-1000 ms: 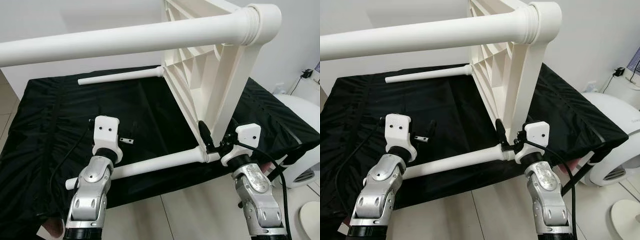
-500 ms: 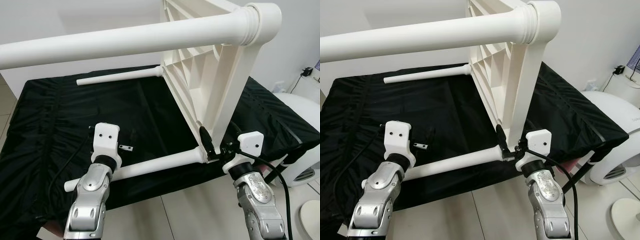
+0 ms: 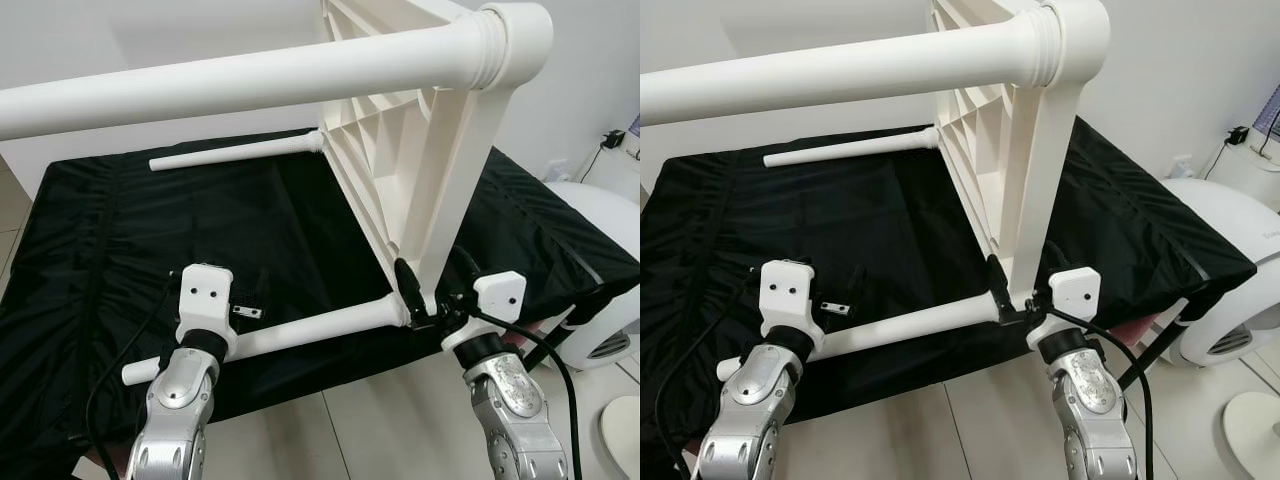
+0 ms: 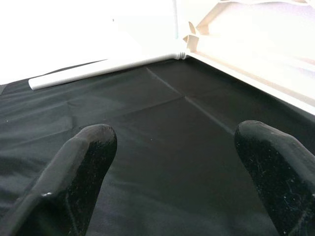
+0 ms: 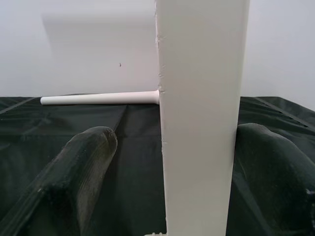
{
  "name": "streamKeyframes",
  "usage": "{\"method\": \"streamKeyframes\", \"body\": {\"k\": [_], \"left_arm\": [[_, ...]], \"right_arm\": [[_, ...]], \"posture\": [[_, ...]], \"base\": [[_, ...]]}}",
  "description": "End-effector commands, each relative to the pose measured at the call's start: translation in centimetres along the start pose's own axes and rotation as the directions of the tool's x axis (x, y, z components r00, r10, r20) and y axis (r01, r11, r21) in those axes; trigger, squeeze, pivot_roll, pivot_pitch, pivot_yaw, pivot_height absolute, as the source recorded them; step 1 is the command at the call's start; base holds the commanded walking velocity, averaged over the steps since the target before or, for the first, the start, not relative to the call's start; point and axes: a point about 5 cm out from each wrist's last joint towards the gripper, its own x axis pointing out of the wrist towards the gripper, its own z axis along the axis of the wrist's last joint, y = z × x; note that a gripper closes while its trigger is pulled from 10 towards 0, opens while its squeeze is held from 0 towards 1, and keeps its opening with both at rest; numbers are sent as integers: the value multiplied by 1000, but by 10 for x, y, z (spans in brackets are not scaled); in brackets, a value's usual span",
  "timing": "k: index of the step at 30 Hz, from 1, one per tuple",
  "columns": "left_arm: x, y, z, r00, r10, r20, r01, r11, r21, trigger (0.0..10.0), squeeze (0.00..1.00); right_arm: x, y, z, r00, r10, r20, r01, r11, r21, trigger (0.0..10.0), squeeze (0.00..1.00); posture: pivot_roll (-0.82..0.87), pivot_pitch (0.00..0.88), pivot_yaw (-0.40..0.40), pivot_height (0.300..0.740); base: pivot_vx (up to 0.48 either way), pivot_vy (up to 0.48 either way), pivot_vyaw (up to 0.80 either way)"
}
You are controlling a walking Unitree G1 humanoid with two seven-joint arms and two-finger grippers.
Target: Building children table
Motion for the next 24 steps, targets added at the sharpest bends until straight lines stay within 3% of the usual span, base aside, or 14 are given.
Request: {"method": "streamKeyframes", "body": {"k": [1,16,24], "left_arm": [[-1,6,-9,996,89,-16,-88,996,34,10000,0],[-1,10,-5,996,85,22,-86,994,68,10000,0],[-4,7,36,962,45,269,-110,967,230,10000,0]], "right_arm": [[-2,6,-16,998,20,-53,-19,1000,13,10000,0],[-10,3,-25,997,-5,-73,3,1000,-18,10000,0],[-13,1,-30,997,3,-80,-6,999,-35,10000,0]], "posture": [[-84,25,33,740],[-87,33,49,740],[-76,43,35,740]], "base": [[0,0,0],[0,0,0],[0,0,0]]}}
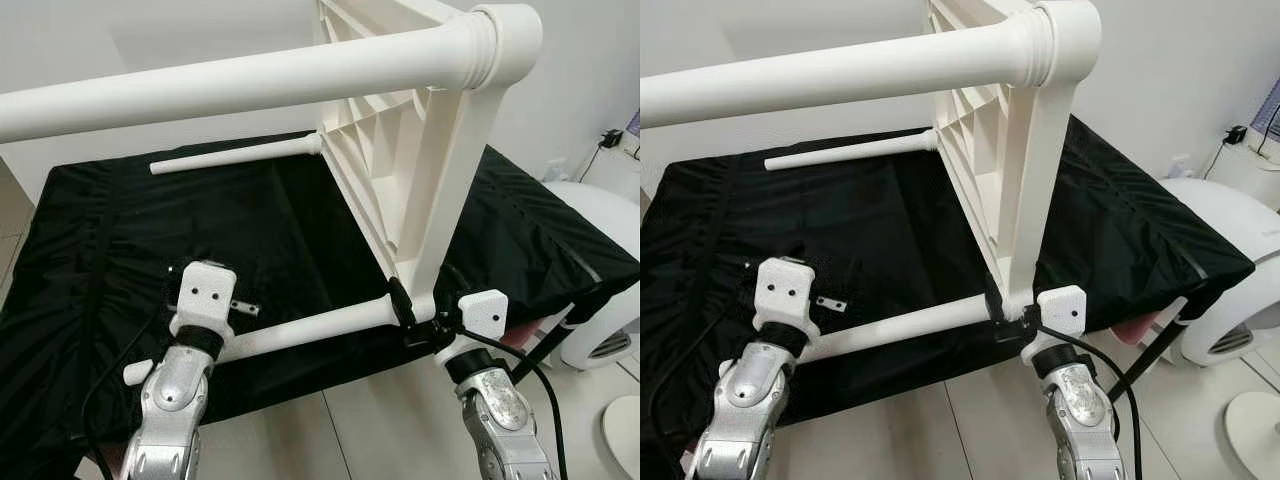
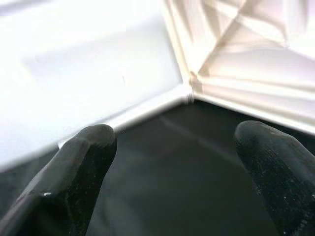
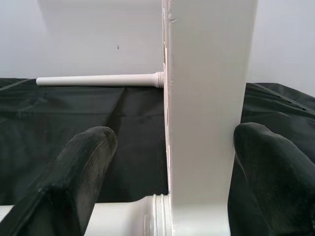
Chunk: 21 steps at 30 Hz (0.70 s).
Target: Building children table
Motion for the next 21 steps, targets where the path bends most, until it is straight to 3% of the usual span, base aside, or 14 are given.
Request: {"method": "streamKeyframes", "body": {"k": [1,6,21], "left_arm": [[1,5,13,994,86,74,-89,995,41,10000,0],[1,10,37,973,82,216,-113,985,132,10000,0],[-11,20,70,924,60,376,-182,938,296,10000,0]], "right_arm": [[-1,1,-5,999,24,-23,-24,1000,-11,10000,0],[1,-1,-8,999,39,-34,-39,999,-16,10000,0],[20,-9,-18,992,115,-61,-117,993,-32,10000,0]], "posture": [[-71,44,27,740],[-54,51,4,740],[27,78,-57,740]], "base": [[0,0,0],[0,0,0],[0,0,0]]}}
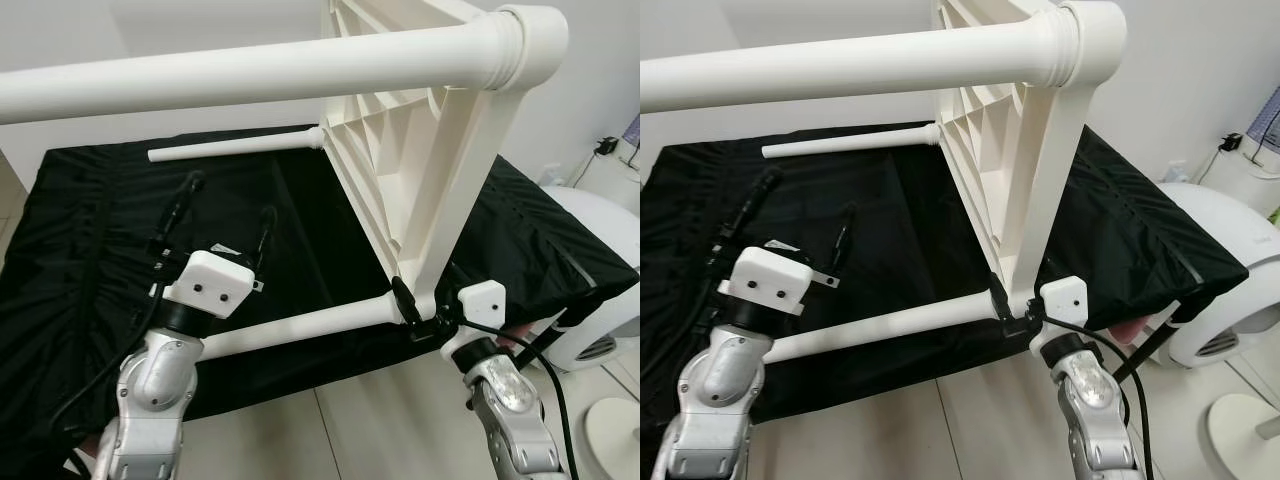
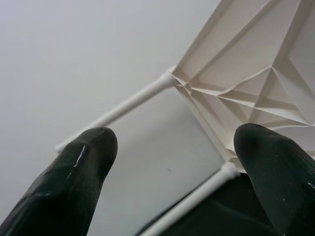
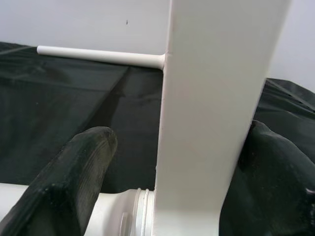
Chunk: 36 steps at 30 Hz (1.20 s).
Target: Building children table
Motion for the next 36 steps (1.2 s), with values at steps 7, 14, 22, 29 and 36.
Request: {"method": "streamKeyframes", "body": {"k": [7,14,22,29,36], "left_arm": [[-8,20,15,988,141,66,-148,982,114,10000,0],[-12,33,29,976,164,140,-196,944,264,10000,0],[-13,40,43,961,154,230,-238,882,407,10000,0],[-14,41,46,957,139,254,-248,845,473,10000,0],[-11,46,52,944,152,294,-288,814,504,10000,0]], "right_arm": [[15,1,-4,998,61,-3,-61,998,-1,10000,0],[28,0,-8,995,103,-5,-103,995,-11,10000,0],[36,-1,-11,993,119,-3,-119,993,-11,10000,0],[41,-1,-13,992,127,5,-127,992,-12,10000,0],[48,0,-13,990,141,12,-141,990,-17,10000,0]], "posture": [[52,78,-76,740],[84,77,-92,740],[103,85,-97,740],[106,89,-95,740],[113,93,-95,740]], "base": [[0,0,0],[0,0,0],[0,0,0],[0,0,0],[0,0,0]]}}
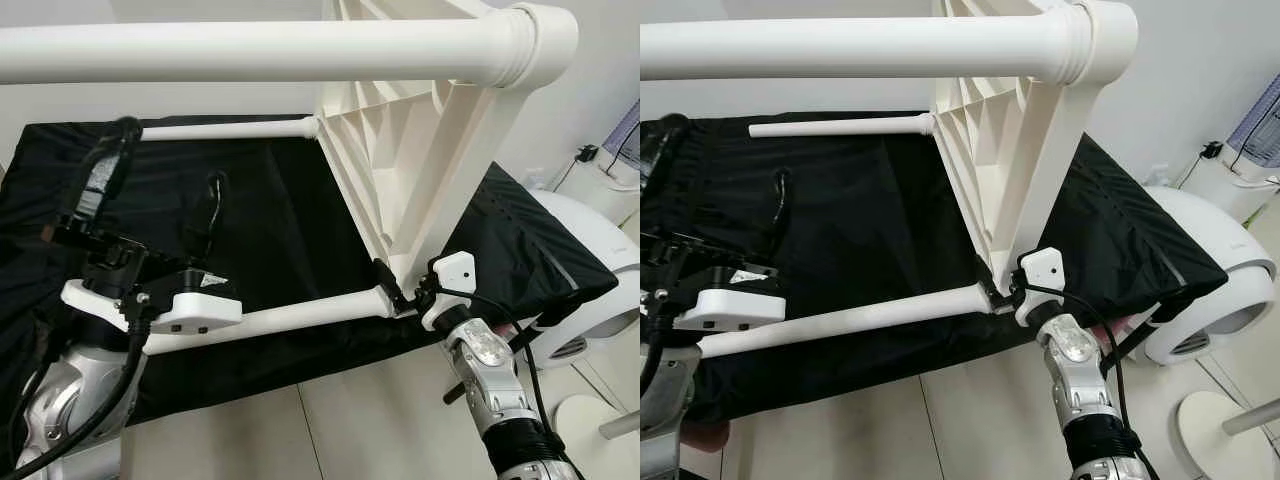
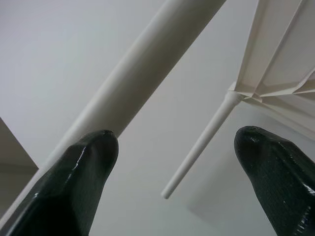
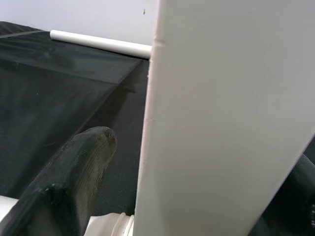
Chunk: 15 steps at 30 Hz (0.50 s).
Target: Building children table
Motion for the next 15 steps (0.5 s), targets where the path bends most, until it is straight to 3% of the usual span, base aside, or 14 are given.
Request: {"method": "streamKeyframes", "body": {"k": [1,15], "left_arm": [[3,14,6,983,177,43,-178,984,23,10000,0],[22,35,6,960,256,116,-270,955,122,10000,0]], "right_arm": [[5,6,1,999,45,7,-45,999,-7,10000,0],[12,10,-1,999,51,18,-51,999,2,10000,0]], "posture": [[117,93,-95,740],[125,96,-84,740]], "base": [[0,0,0],[0,0,0]]}}
